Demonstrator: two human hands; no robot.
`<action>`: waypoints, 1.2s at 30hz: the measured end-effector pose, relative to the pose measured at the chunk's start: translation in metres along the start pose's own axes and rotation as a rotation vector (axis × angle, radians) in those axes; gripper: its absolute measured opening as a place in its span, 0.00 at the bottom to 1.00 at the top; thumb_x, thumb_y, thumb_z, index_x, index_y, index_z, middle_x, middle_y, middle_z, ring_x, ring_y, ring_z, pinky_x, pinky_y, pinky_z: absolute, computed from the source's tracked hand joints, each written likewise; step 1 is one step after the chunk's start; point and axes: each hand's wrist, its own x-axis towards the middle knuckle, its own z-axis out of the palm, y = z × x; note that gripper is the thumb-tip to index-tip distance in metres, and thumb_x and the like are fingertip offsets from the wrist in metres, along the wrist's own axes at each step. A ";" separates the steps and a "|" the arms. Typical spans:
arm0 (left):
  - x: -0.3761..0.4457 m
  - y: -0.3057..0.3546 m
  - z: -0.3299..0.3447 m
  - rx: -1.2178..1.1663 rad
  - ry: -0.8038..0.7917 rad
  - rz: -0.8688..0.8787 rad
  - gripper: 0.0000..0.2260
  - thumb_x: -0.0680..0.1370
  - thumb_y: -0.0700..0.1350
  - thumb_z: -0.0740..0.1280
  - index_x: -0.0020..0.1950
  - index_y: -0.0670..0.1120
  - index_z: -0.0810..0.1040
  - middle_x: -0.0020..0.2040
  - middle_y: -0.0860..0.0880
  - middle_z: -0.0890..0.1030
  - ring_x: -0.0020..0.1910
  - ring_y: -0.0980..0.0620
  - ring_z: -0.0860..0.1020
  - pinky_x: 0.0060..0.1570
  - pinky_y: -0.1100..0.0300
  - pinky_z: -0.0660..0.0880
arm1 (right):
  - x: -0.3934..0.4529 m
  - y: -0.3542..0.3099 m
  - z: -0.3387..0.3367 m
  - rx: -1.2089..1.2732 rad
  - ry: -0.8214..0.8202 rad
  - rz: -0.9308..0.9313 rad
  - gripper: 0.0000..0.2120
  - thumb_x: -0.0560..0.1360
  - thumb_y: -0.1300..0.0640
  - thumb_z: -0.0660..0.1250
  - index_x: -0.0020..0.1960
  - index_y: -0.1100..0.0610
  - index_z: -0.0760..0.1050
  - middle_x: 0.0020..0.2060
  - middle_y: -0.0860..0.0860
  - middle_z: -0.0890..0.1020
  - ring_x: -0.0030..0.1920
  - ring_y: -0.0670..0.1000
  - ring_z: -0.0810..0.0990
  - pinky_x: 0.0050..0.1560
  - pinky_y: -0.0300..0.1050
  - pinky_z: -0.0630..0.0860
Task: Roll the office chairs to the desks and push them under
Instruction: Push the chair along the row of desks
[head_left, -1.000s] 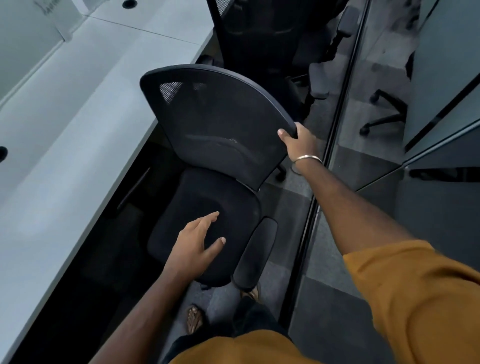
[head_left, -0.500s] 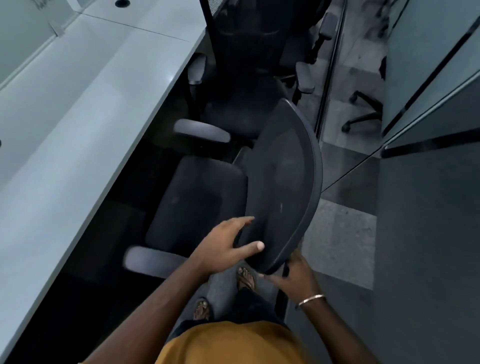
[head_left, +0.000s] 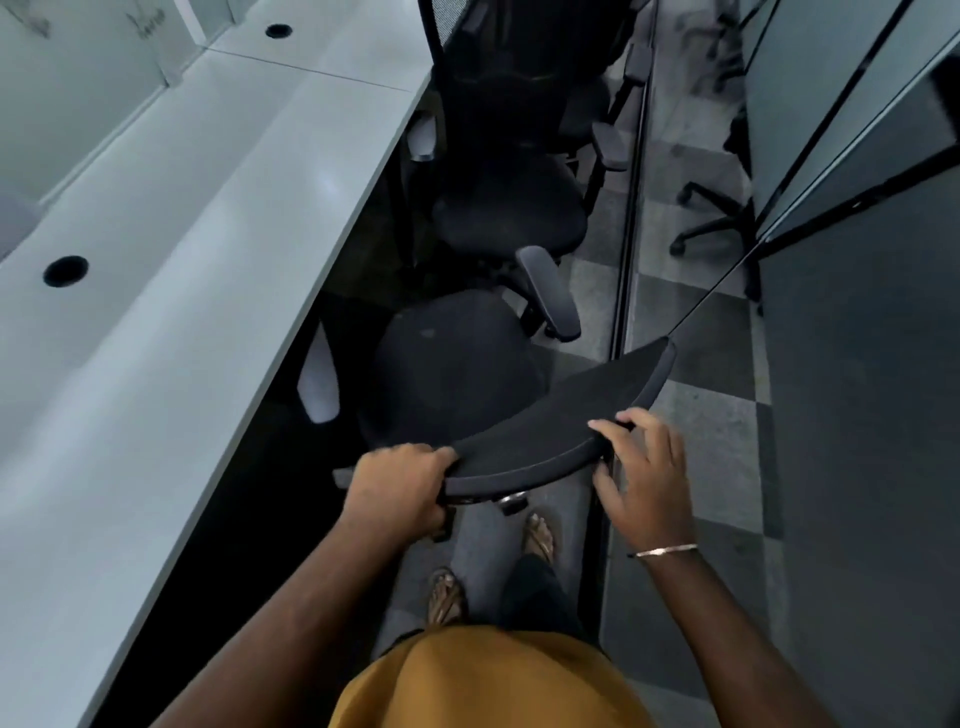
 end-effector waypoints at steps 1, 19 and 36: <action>-0.006 -0.011 0.000 0.017 0.039 -0.006 0.20 0.71 0.55 0.66 0.63 0.58 0.78 0.51 0.54 0.84 0.50 0.48 0.84 0.44 0.53 0.79 | 0.002 -0.005 -0.002 -0.002 -0.050 -0.028 0.25 0.68 0.65 0.73 0.65 0.54 0.80 0.64 0.53 0.75 0.70 0.60 0.72 0.71 0.57 0.69; -0.112 -0.054 0.042 -0.009 0.312 -0.203 0.19 0.65 0.40 0.70 0.52 0.56 0.86 0.42 0.55 0.80 0.44 0.47 0.74 0.55 0.51 0.70 | -0.051 -0.088 -0.015 0.076 -0.396 -0.077 0.23 0.59 0.33 0.79 0.45 0.46 0.79 0.39 0.43 0.73 0.45 0.47 0.69 0.47 0.47 0.61; -0.290 -0.026 0.102 -0.066 0.364 -0.171 0.15 0.66 0.42 0.67 0.48 0.57 0.84 0.41 0.57 0.79 0.43 0.49 0.73 0.53 0.53 0.68 | -0.221 -0.152 -0.061 0.042 -0.513 -0.192 0.29 0.57 0.23 0.69 0.41 0.46 0.70 0.38 0.43 0.71 0.42 0.45 0.70 0.42 0.45 0.65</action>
